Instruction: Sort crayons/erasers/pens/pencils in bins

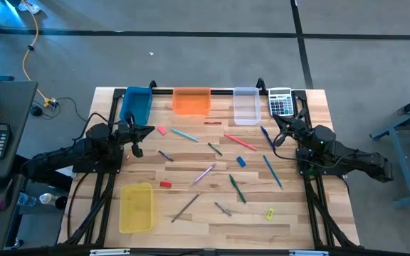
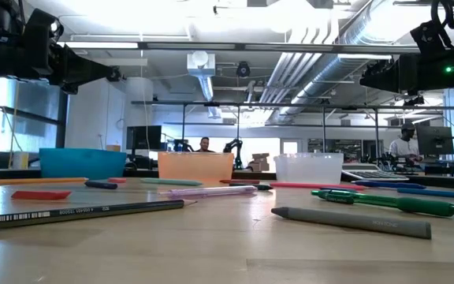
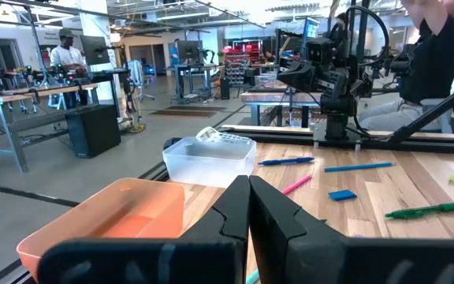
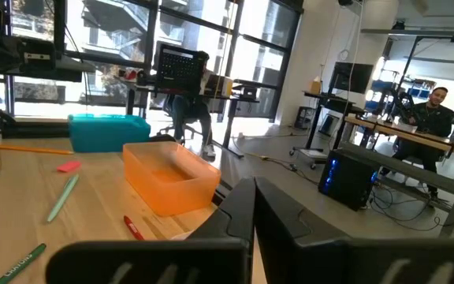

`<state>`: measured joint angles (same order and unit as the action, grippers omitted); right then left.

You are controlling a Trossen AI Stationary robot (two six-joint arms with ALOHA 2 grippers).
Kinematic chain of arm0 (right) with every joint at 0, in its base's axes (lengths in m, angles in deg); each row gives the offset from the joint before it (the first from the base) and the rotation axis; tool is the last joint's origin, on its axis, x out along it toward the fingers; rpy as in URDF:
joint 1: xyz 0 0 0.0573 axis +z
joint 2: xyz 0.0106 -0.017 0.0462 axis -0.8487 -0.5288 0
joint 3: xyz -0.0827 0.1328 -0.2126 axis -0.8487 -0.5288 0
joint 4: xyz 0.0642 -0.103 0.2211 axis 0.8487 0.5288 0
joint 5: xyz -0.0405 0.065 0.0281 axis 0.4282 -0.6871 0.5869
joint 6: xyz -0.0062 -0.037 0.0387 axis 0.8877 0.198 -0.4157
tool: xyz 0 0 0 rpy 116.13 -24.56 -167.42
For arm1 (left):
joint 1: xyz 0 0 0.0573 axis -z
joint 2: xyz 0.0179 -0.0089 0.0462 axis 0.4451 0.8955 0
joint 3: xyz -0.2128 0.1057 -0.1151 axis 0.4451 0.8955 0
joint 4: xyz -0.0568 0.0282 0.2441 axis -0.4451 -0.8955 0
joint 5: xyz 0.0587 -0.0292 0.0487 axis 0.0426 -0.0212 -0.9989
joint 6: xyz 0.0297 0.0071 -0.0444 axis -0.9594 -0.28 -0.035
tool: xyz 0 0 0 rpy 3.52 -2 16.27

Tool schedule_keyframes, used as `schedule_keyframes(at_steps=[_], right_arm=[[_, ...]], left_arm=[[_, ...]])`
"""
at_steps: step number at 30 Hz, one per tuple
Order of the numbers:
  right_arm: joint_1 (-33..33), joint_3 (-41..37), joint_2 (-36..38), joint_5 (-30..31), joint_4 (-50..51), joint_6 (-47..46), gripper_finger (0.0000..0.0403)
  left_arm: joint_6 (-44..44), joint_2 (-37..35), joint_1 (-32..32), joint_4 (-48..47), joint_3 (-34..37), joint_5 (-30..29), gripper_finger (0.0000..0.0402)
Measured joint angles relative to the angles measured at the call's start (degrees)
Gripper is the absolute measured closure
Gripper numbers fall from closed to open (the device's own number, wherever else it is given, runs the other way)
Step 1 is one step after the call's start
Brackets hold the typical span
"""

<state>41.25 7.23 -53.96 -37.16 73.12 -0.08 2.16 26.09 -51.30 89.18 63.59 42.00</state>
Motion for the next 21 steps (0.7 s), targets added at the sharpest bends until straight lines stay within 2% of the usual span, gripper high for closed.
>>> schedule_keyframes(at_steps=[14, 21], right_arm=[[-0.01, 0.00, 0.00, -0.01, 0.00, 0.00, 0.0402], [-0.01, 0.00, -0.01, -0.01, 0.01, 0.00, 0.0402]], left_arm=[[2.38, 0.01, -0.01, 1.34, 0.00, -0.04, 0.0401], [0.26, 0.01, 0.01, 2.15, 0.00, -0.04, 0.0401]])
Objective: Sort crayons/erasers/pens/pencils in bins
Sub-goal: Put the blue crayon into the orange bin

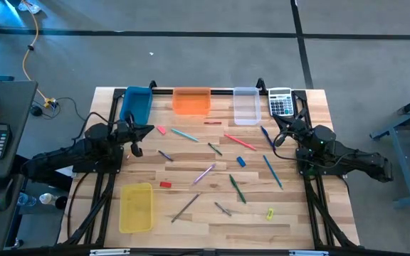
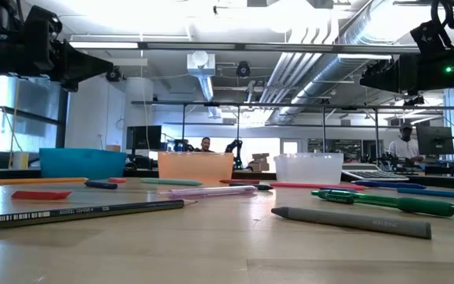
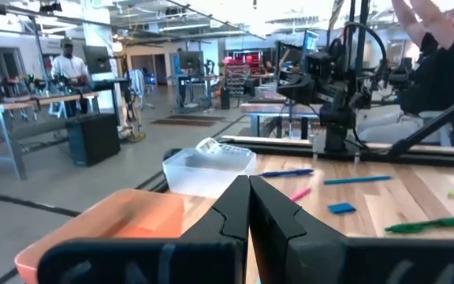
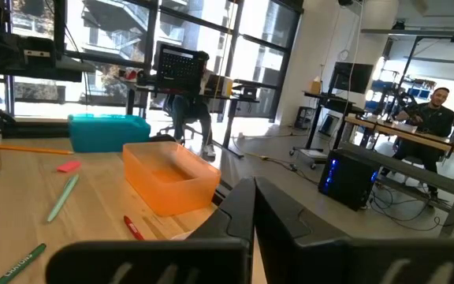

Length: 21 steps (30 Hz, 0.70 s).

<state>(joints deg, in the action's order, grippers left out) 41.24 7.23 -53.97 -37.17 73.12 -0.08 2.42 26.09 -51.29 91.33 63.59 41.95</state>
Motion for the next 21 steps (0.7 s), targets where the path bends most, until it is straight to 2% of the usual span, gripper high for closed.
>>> schedule_keyframes(at_steps=[9, 21], right_arm=[[0.02, 0.00, 0.02, 0.00, 0.00, 0.00, 0.0402], [0.01, 0.00, 0.01, 0.01, -0.01, 0.00, 0.0402]], left_arm=[[0.81, 0.73, 0.24, 0.85, 0.00, 0.15, 0.0401], [1.02, 7.46, 2.11, 4.68, 0.00, -4.99, 0.0401]])
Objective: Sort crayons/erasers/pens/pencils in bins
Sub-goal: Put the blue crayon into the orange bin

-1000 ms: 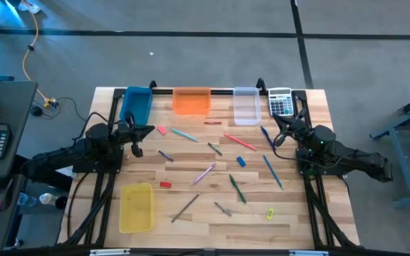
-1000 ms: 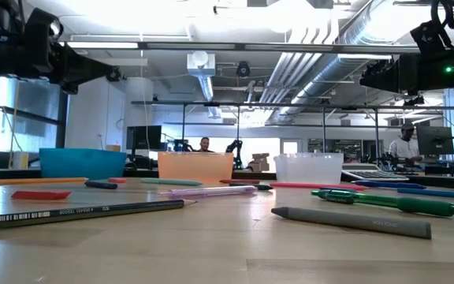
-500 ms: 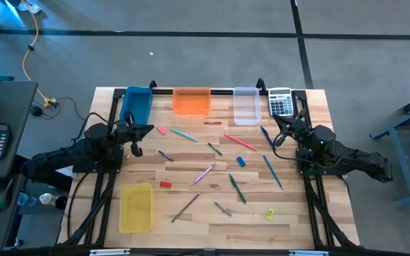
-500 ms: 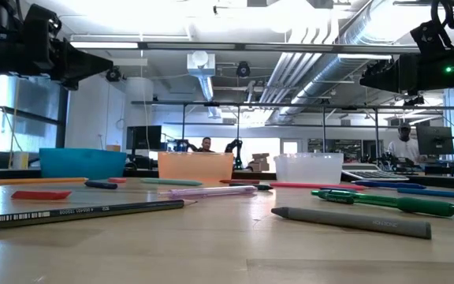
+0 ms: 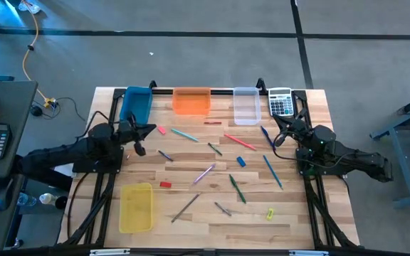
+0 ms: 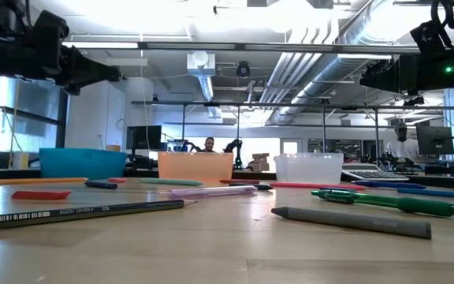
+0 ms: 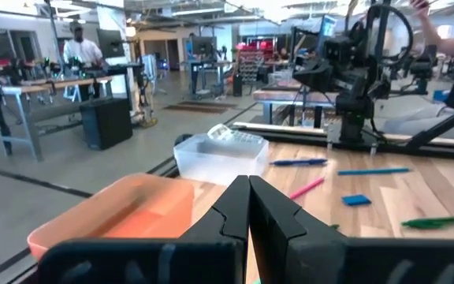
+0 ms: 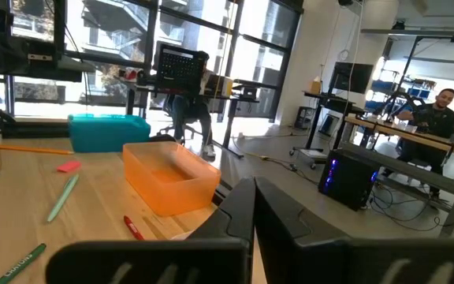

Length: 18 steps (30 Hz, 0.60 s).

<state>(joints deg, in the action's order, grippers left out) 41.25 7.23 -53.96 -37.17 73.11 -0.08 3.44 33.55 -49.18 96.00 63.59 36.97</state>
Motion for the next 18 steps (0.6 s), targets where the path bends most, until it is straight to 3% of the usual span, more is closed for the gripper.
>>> schedule_keyframes(at_steps=[18], right_arm=[[0.01, 0.00, 0.00, -0.01, -0.01, 0.00, 0.0402]], left_arm=[[1.96, 9.74, 4.50, 2.62, 0.00, -3.39, 0.0401]])
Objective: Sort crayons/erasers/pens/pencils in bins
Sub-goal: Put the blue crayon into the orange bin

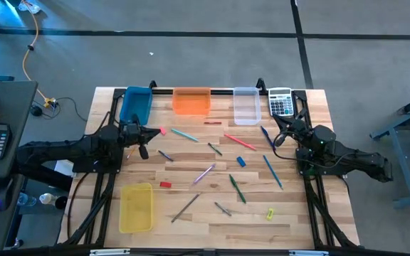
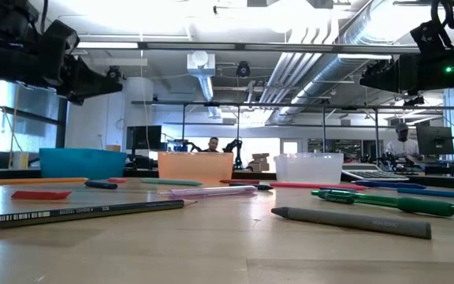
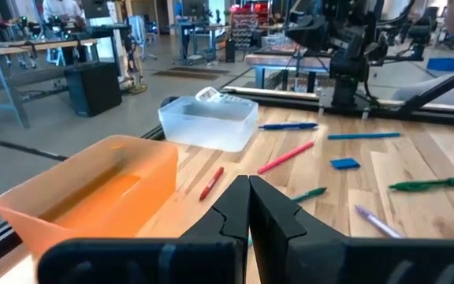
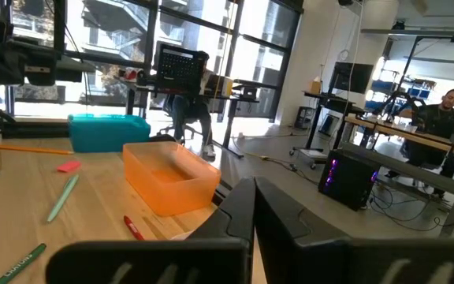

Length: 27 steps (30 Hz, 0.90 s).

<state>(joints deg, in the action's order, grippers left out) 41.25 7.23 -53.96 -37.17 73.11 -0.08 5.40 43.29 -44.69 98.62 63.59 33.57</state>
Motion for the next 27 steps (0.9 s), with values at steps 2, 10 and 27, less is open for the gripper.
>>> schedule_keyframes(at_steps=[2, 10, 27], right_arm=[[-0.01, 0.00, 0.00, 0.00, 0.01, 0.00, 0.0402], [0.00, 0.00, -0.01, 0.00, 0.01, 0.01, 0.0402], [-0.02, 0.00, -0.02, 0.02, 0.00, 0.02, 0.0402]], left_arm=[[0.82, 0.55, 0.02, -0.01, 0.00, -0.05, 0.0401], [1.59, 2.89, 0.02, -0.14, -0.07, -0.15, 0.0401], [4.31, 17.40, 0.06, -4.86, -11.44, -0.21, 0.0401]])
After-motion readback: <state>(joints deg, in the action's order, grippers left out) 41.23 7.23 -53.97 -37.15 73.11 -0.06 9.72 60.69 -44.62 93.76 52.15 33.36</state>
